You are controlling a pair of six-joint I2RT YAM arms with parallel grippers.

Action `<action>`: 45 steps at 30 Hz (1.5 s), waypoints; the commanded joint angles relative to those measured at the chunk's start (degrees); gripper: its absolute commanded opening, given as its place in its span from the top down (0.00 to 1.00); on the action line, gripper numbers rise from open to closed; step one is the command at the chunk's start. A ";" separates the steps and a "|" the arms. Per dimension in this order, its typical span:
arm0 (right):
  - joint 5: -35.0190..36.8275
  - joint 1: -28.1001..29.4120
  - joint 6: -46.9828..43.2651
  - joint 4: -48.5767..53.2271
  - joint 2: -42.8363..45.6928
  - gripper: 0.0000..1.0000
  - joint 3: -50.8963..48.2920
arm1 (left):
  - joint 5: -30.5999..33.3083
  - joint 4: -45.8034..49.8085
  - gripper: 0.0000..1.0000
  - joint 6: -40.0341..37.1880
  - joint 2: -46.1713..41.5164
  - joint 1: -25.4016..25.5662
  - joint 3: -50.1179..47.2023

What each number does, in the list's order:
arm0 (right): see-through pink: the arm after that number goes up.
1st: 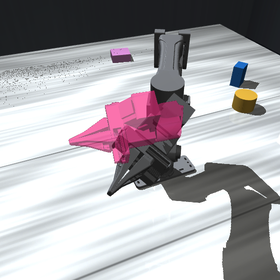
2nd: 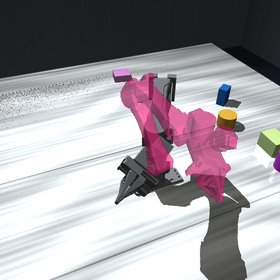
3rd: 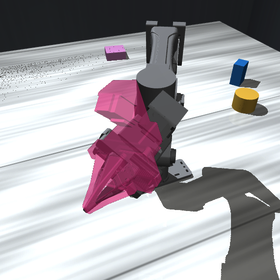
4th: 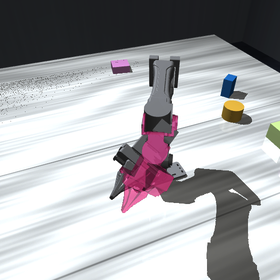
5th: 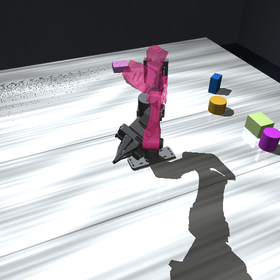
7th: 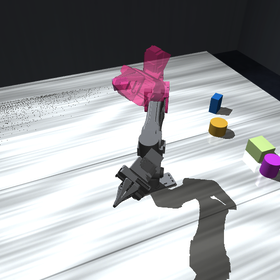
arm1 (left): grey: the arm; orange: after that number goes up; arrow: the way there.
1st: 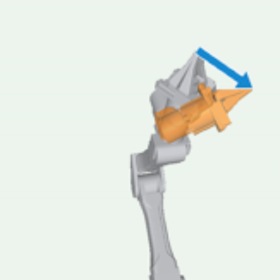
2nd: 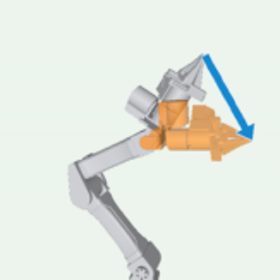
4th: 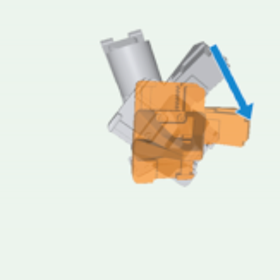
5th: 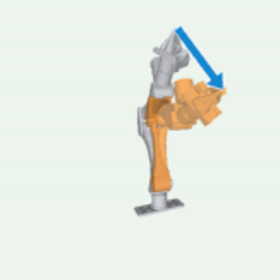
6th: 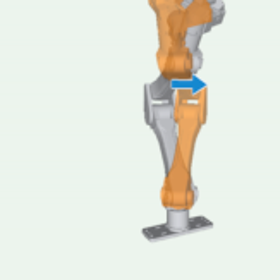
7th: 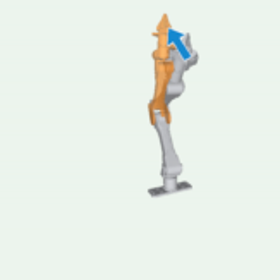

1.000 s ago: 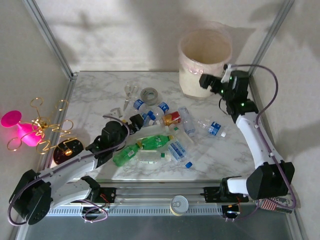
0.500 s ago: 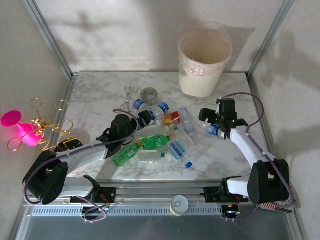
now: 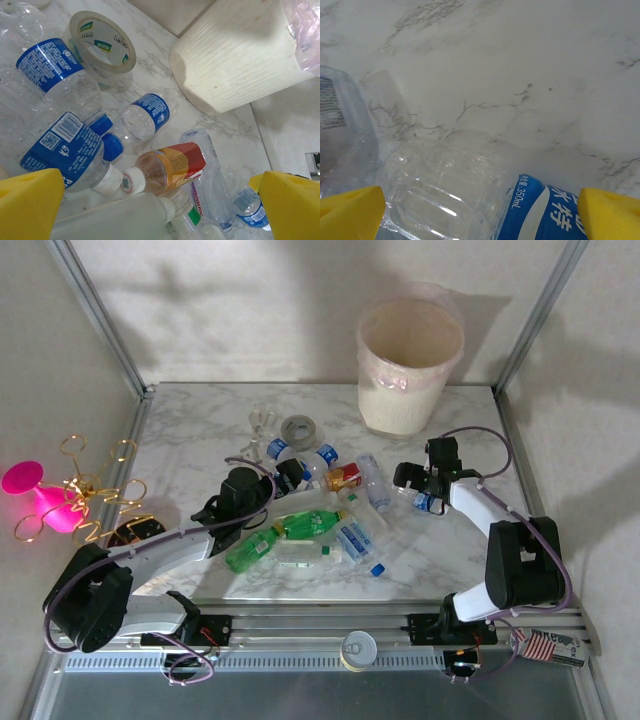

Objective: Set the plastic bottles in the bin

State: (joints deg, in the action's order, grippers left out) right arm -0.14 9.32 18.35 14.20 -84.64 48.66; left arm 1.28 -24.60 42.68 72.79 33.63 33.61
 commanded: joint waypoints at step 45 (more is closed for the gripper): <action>15.96 6.76 -0.14 7.26 -4.62 0.21 0.03 | 3.80 1.13 0.01 0.92 -5.03 -0.55 -2.18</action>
State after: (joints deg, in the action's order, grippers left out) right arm 13.98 15.70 18.74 22.02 -88.29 47.31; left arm 3.77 -24.14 43.75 68.97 33.58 32.38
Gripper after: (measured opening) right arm 0.797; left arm 0.995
